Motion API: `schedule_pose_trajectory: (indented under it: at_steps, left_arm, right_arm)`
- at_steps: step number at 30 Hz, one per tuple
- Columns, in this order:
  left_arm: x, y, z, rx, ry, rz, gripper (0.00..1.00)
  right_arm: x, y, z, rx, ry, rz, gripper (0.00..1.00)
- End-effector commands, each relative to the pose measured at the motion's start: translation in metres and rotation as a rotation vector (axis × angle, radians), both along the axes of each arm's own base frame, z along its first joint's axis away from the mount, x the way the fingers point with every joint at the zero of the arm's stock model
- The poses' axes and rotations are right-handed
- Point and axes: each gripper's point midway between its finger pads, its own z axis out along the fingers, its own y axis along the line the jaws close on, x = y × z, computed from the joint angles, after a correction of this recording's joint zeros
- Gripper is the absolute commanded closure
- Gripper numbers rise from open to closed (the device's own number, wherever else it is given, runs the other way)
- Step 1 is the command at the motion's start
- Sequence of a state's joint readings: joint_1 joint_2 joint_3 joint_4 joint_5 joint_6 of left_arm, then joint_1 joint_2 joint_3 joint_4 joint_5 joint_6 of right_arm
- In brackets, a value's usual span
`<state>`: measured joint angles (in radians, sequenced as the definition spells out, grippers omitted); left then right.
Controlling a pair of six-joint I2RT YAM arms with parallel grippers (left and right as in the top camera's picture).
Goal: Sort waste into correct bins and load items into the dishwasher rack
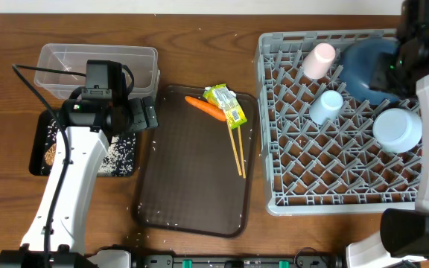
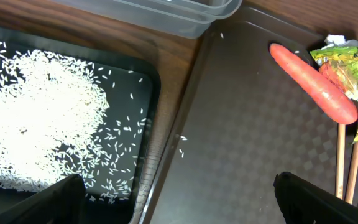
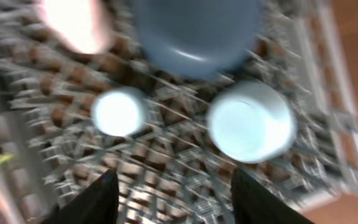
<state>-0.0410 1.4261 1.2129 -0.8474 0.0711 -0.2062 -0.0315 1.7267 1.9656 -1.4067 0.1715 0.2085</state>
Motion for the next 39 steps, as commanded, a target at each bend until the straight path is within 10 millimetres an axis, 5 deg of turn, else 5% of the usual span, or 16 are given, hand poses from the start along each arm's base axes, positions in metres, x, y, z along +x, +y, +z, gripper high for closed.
schedule_pose_trajectory:
  at_steps: [1, 10, 21, 30, 39]
  left_arm:
    - [-0.001, 0.004, -0.004, 0.013, 0.012, 0.007, 0.02]
    - [0.004, 0.003, -0.002, 0.011, -0.011, 0.007, 0.02]
    - [0.004, 0.003, -0.002, 0.011, -0.011, 0.007, 0.02]
    - [0.004, 0.003, -0.002, 0.011, -0.010, 0.007, 0.02]
    - [0.004, 0.003, -0.002, 0.011, -0.011, 0.007, 0.02]
  right_arm:
    - [0.009, 0.054, 0.008, 0.109, -0.058, 0.204, 0.43]
    - [0.038, 0.163, -0.007, 0.146, -0.189, 0.464, 0.24]
    - [0.049, 0.251, -0.089, 0.180, -0.140, 0.574, 0.25]
    - [0.043, 0.274, -0.157, 0.155, 0.012, 0.612, 0.26]
    - [0.040, 0.292, -0.178, 0.142, 0.037, 0.685, 0.28]
